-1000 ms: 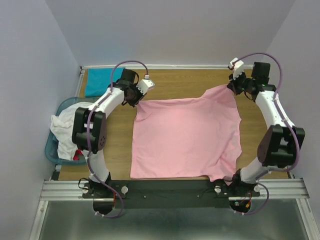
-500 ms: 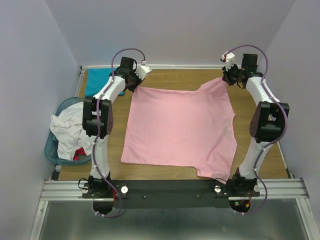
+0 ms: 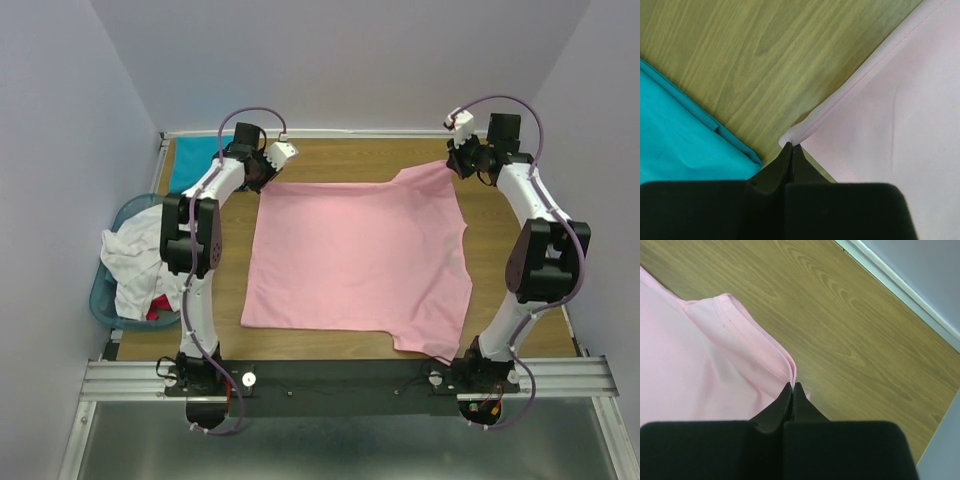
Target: Fold and stack the t-shirts
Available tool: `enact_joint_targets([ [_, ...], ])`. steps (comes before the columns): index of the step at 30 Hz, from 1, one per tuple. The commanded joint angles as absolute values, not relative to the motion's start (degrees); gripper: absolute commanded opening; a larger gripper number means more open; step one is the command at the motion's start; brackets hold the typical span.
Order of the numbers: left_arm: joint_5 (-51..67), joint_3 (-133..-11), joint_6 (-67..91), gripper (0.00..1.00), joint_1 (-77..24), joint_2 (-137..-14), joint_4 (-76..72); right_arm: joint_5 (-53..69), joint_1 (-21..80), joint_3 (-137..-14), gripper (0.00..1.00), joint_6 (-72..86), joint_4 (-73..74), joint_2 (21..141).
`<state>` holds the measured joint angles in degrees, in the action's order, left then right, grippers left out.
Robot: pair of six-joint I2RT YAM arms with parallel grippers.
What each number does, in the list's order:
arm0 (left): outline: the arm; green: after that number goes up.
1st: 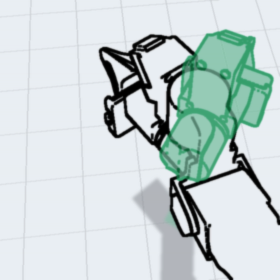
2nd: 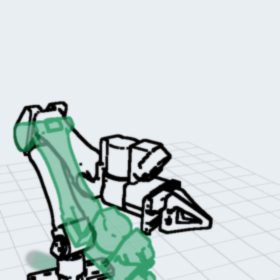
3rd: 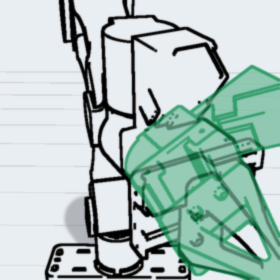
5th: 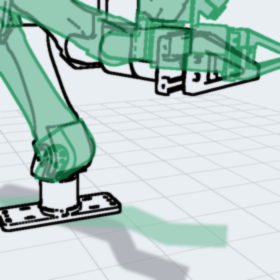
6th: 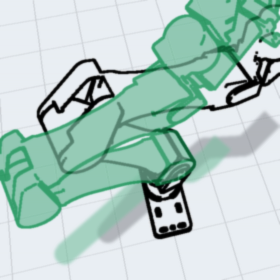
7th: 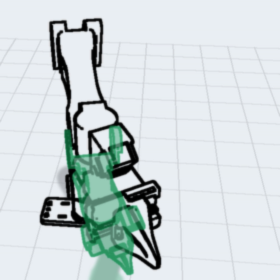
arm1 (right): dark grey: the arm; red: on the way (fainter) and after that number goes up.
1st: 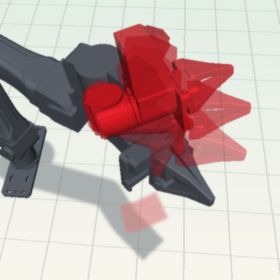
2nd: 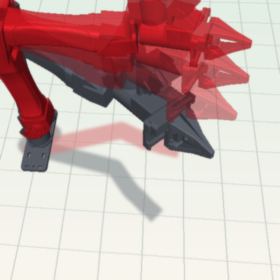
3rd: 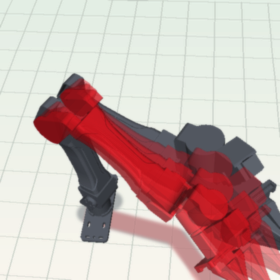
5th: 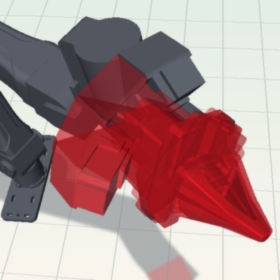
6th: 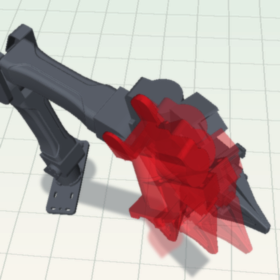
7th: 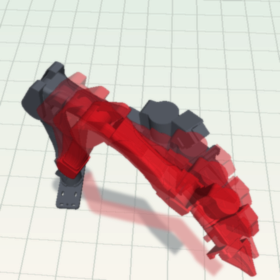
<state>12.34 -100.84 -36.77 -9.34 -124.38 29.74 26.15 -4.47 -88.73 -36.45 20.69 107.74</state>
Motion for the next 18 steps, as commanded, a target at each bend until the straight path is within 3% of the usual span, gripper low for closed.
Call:
enact_joint_targets([
  [1,15.29,-97.04,-41.13,0.0,-8.26,-118.83,28.22,25.58,-4.31,-85.61,0.01,-35.86,21.88,101.35],
  [18,12.92,-76.4,-52.03,0.01,-8.17,-100.99,23.47,25.4,-4.31,-77.44,0.0,-37.79,30.14,88.51],
])
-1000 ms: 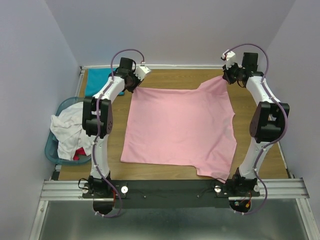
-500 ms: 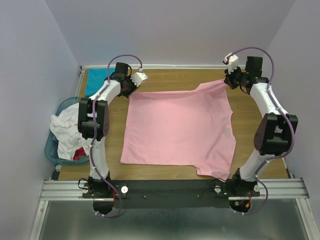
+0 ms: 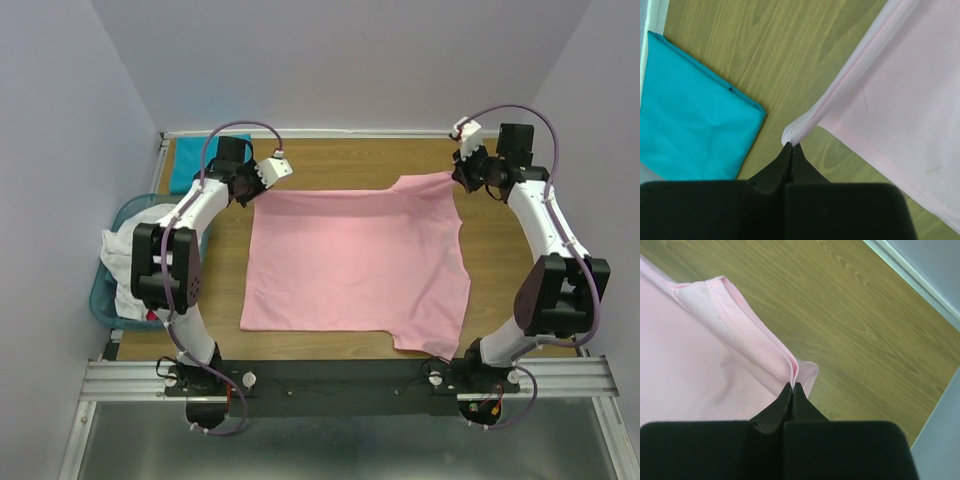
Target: Fold and stack the t-shirts
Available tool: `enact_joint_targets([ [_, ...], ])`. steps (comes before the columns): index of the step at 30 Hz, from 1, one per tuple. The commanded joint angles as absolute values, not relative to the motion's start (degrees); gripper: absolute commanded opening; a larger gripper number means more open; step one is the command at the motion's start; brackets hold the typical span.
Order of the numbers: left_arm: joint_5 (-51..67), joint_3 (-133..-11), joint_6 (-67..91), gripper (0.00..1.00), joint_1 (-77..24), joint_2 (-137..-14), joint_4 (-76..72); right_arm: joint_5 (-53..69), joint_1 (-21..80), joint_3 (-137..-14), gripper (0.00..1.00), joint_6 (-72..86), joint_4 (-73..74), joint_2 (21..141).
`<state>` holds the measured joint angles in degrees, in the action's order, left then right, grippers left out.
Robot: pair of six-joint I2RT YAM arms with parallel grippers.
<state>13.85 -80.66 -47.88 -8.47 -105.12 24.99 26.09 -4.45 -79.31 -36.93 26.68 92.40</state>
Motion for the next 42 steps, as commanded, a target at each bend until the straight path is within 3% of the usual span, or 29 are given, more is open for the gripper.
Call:
enact_joint_targets([
  [1,12.57,-75.42,-52.47,0.01,-8.17,-99.51,23.21,25.75,-4.31,-76.39,0.01,-37.88,31.02,87.9],
  [24,11.51,-60.91,-57.83,0.0,-10.72,-96.77,20.39,26.11,-1.5,-55.99,0.01,-39.81,39.2,77.16],
  [42,9.49,-61.95,-54.5,0.0,-12.74,-97.3,21.71,21.18,-1.49,-59.67,0.01,-38.76,38.85,81.3],
])
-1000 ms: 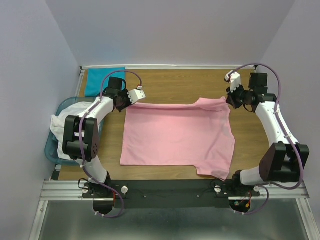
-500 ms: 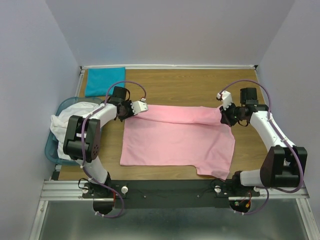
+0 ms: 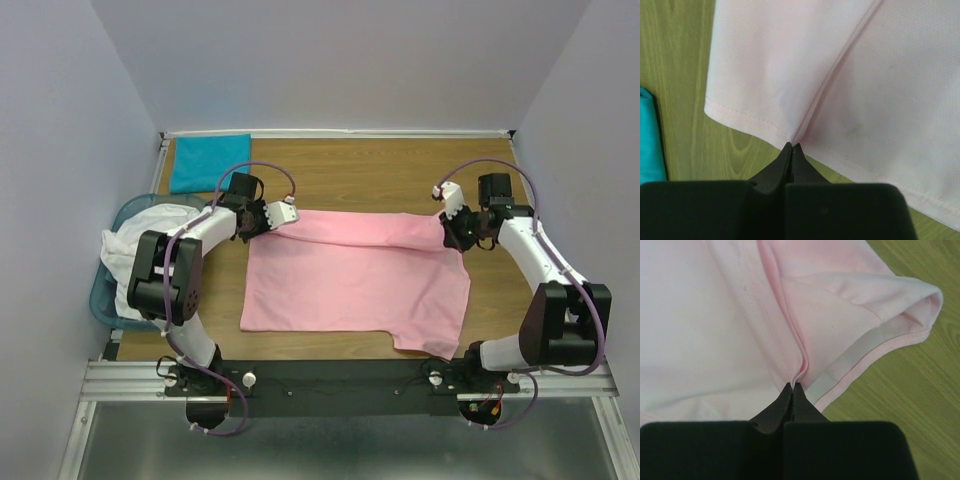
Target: Fold and stack the t-shirts
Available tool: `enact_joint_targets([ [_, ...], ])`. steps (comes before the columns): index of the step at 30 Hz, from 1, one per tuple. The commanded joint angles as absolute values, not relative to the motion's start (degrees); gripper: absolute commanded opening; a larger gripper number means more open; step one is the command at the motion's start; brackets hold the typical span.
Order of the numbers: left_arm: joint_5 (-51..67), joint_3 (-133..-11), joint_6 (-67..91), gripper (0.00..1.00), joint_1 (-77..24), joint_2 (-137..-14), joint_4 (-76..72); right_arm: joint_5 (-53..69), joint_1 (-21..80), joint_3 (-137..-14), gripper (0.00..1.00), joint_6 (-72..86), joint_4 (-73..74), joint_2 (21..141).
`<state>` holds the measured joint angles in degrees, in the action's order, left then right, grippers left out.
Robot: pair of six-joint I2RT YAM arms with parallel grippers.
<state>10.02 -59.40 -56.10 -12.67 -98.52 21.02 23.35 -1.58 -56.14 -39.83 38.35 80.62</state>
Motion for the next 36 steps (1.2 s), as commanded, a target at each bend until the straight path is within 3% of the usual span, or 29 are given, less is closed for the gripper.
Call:
enact_joint_targets([
  [1,9.58,-62.48,-54.41,0.0,-12.66,-97.38,22.06,21.09,-1.49,-60.29,0.01,-38.15,38.67,81.39],
  [11,11.77,-66.88,-53.09,0.0,-11.87,-97.21,25.66,19.96,-1.58,-67.94,0.01,-37.88,38.5,84.2],
  [36,12.13,-59.06,-54.32,0.0,-12.92,-97.82,27.86,19.6,-2.2,-56.34,0.0,-45.17,38.58,80.33],
])
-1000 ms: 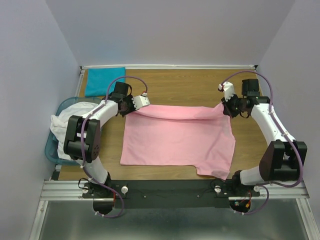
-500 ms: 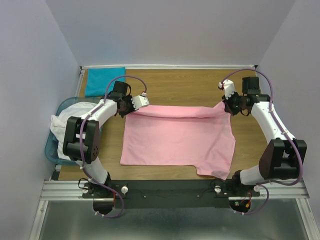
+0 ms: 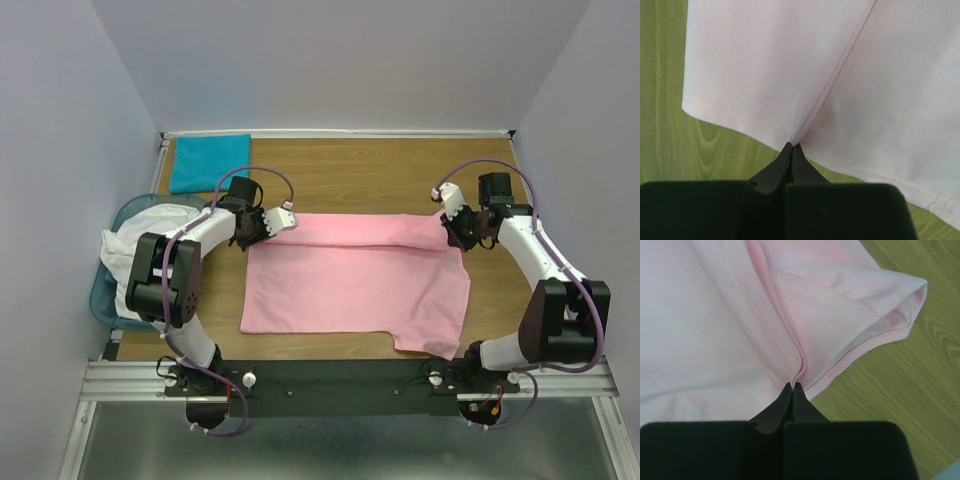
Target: Fold and stack the t-shirts
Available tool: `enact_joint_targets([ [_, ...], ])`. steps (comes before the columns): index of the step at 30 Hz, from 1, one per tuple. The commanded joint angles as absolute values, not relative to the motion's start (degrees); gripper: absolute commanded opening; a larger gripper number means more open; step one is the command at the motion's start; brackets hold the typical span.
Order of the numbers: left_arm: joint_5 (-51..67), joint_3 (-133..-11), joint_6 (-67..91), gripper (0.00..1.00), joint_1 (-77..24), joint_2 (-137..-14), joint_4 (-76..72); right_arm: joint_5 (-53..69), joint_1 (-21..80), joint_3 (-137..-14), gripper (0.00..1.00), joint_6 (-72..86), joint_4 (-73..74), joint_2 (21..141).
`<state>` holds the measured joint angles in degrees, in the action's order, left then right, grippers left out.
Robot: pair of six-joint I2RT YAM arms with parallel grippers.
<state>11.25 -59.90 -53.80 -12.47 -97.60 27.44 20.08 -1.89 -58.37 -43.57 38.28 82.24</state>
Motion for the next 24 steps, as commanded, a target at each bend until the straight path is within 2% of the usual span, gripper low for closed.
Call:
enact_joint_targets([
  [1,12.13,-58.8,-54.49,0.03,-12.92,-97.82,27.95,19.51,-2.2,-55.9,0.01,-45.26,38.67,80.33],
  [2,12.22,-58.54,-54.75,0.11,-13.01,-97.82,28.3,19.08,-2.2,-55.12,0.06,-45.52,38.76,80.42],
  [3,12.22,-58.54,-54.93,0.11,-13.01,-97.91,28.3,18.9,-2.2,-54.93,0.06,-45.61,38.93,80.51],
  [4,12.39,-58.36,-55.11,0.22,-13.01,-97.91,29.0,18.72,-2.2,-55.02,0.22,-44.83,39.28,80.42],
  [5,12.91,-58.53,-55.46,0.26,-13.01,-97.39,29.61,18.63,-2.2,-55.37,0.32,-44.13,39.72,80.25],
  [6,13.53,-59.41,-56.07,0.33,-12.75,-97.12,31.53,18.89,-2.28,-55.89,0.46,-43.43,40.16,79.64],
  [8,16.42,-60.9,-56.6,0.38,-11.96,-95.98,33.74,19.94,-2.72,-57.39,0.57,-41.15,42.26,78.84],
  [10,18.01,-64.05,-56.86,0.41,-11.43,-94.31,36.46,21.62,-3.86,-60.28,0.63,-37.21,43.32,78.4],
  [13,19.86,-67.92,-54.51,0.43,-11.43,-93.25,36.74,23.64,-4.83,-64.15,0.63,-30.53,43.59,80.75],
  [16,21.09,-71.44,-49.51,0.43,-11.34,-95.27,34.99,24.08,-5.53,-67.66,0.59,-24.03,43.42,86.54],
  [24,19.07,-77.43,-38.51,0.44,-10.2,-104.13,28.3,25.75,-10.63,-76.11,0.59,-12.75,43.33,99.82],
])
